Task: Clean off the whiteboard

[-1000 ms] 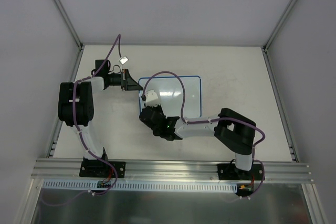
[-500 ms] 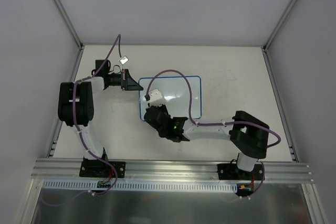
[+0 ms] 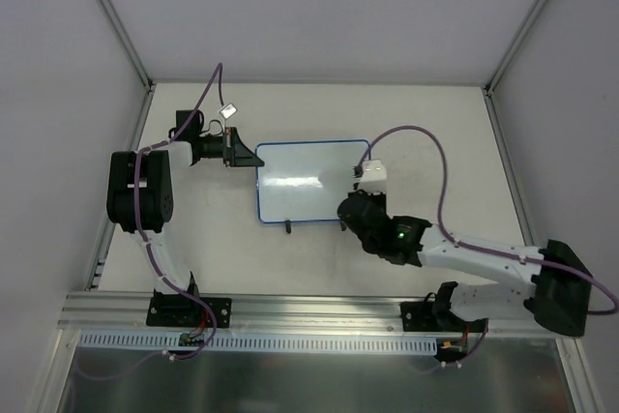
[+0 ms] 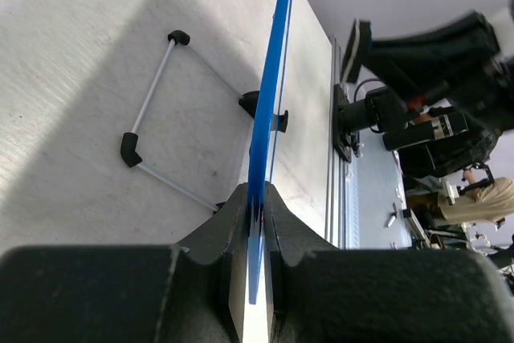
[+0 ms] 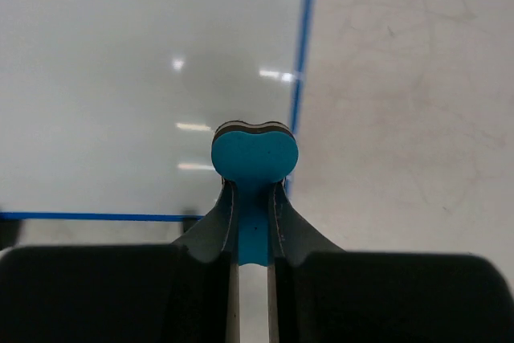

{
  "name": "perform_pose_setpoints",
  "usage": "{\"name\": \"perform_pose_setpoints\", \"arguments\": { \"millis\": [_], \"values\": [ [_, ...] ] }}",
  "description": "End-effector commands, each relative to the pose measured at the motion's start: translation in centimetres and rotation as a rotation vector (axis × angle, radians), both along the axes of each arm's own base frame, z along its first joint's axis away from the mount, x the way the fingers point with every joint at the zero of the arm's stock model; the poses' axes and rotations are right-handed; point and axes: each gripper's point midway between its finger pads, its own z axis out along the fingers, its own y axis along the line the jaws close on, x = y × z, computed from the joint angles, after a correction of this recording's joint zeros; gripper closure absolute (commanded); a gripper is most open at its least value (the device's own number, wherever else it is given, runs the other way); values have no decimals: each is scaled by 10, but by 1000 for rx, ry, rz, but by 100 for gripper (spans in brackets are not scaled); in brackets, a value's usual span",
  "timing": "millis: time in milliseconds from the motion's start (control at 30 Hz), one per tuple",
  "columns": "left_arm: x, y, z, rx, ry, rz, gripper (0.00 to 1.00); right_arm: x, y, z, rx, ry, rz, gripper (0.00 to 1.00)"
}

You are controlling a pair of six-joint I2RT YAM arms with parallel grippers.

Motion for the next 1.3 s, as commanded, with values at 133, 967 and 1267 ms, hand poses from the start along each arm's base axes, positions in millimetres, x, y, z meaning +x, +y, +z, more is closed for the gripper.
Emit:
{"name": "perform_pose_setpoints", "arguments": {
  "millis": [133,967,1267],
  "values": [
    [-1,-2,-1,0,-31,-13,100,-16,-120,-28,152,123,-197,100],
    [-3,-3,-3,-17,-4,-26,73,0,-143,-84,111,448,-259,59],
    [-4,-3,-1,-24,-9,-33,45,0,-146,-83,120,441,-272,1]
  ]
}}
